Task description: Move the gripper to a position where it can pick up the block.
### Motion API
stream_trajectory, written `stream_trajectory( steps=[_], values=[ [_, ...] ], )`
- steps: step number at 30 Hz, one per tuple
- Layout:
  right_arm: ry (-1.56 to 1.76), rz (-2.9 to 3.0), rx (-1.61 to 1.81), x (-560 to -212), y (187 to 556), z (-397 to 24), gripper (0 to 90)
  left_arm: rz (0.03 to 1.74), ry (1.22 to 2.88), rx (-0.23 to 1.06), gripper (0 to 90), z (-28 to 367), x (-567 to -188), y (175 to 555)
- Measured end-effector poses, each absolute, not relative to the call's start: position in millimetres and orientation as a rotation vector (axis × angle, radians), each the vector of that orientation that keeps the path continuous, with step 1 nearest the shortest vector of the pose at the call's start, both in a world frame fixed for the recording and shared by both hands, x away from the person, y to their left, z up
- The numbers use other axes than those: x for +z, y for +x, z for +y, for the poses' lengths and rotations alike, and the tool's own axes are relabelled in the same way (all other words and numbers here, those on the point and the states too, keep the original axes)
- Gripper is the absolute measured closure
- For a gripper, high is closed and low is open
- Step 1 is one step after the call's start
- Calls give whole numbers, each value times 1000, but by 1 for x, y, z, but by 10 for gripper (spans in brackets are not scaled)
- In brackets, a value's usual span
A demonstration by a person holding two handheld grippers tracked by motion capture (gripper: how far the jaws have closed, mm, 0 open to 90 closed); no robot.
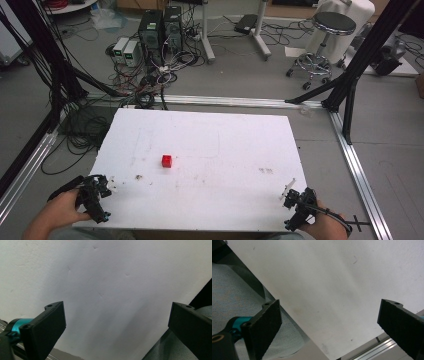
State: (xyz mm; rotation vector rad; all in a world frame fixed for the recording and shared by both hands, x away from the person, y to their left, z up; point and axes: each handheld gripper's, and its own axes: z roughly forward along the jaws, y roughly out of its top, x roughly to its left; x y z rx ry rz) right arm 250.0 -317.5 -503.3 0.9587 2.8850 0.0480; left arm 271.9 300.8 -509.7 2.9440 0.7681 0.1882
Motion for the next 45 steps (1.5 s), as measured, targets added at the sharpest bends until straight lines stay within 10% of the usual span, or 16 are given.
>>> stream_trajectory(
  steps=[45],
  values=[
    [988,2901,47,-517,250,-328,48,259,3111,171,18,222,-477,393]
  ],
)
